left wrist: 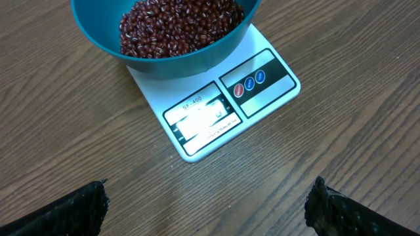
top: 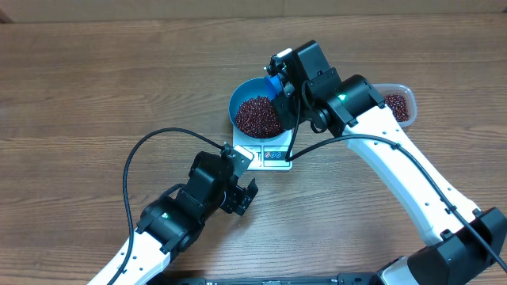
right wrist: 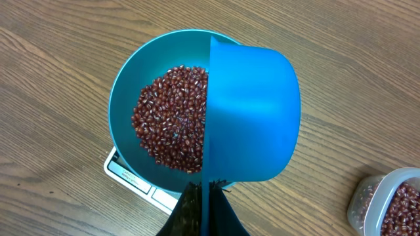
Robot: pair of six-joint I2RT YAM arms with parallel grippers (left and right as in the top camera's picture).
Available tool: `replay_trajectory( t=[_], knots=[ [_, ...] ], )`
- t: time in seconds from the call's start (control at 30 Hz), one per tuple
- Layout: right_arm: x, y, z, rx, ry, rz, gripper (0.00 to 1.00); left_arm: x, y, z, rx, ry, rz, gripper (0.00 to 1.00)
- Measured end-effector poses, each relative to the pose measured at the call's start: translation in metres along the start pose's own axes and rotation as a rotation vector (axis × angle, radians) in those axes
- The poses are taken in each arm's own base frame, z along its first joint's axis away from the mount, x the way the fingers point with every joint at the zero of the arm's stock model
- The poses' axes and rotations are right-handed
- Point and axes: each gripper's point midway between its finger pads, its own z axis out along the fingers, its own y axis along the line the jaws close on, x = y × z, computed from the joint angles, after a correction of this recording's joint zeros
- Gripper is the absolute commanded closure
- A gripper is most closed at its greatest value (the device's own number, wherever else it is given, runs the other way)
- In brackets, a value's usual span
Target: Scoop item into bowl and weigh 150g on scale
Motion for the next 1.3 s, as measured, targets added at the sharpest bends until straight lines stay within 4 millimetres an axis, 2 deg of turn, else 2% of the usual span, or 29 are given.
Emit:
replay_trajectory(
  t=[0.4, 1.3],
  knots=[
    [-0.0064, 0.0001, 0.0001, 0.0, -0.026, 0.004, 0.96, 0.0, 0.0, 0.0, 0.0, 0.0, 0.0, 0.0],
    [-0.0035, -0.0034, -0.0001, 0.019, -0.014, 0.003, 0.96, 0.0, 0.0, 0.0, 0.0, 0.0, 0.0, 0.0]
  ],
)
